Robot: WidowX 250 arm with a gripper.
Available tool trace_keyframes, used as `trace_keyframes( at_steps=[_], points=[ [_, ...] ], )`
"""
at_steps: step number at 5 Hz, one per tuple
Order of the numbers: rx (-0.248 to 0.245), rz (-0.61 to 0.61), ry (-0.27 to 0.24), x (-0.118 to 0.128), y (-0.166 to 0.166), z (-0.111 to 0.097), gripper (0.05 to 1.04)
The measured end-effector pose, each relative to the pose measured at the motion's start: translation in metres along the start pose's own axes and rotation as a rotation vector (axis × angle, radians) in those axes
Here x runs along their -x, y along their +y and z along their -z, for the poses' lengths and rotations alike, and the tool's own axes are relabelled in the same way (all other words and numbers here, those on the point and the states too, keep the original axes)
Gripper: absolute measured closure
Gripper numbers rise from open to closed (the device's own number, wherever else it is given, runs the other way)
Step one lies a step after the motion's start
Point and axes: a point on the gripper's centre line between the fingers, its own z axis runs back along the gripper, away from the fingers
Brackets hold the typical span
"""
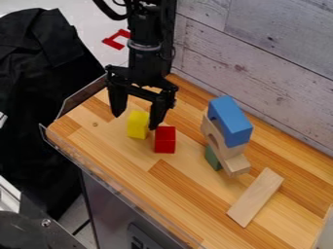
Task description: Put the yellow block on top of the blue arch
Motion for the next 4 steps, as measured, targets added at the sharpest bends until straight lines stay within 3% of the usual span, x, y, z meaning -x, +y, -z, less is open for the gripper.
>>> trace_keyframes(
  at_steps=[1, 3, 4],
  points=[
    [0.004, -0.012, -0.001, -0.002, 0.0, 0.005, 0.083],
    [0.028, -0.105, -0.053, -0.011, 0.008, 0.006, 0.083],
    [0.032, -0.135, -0.044, -0.011, 0.012, 0.01, 0.083]
  ],
)
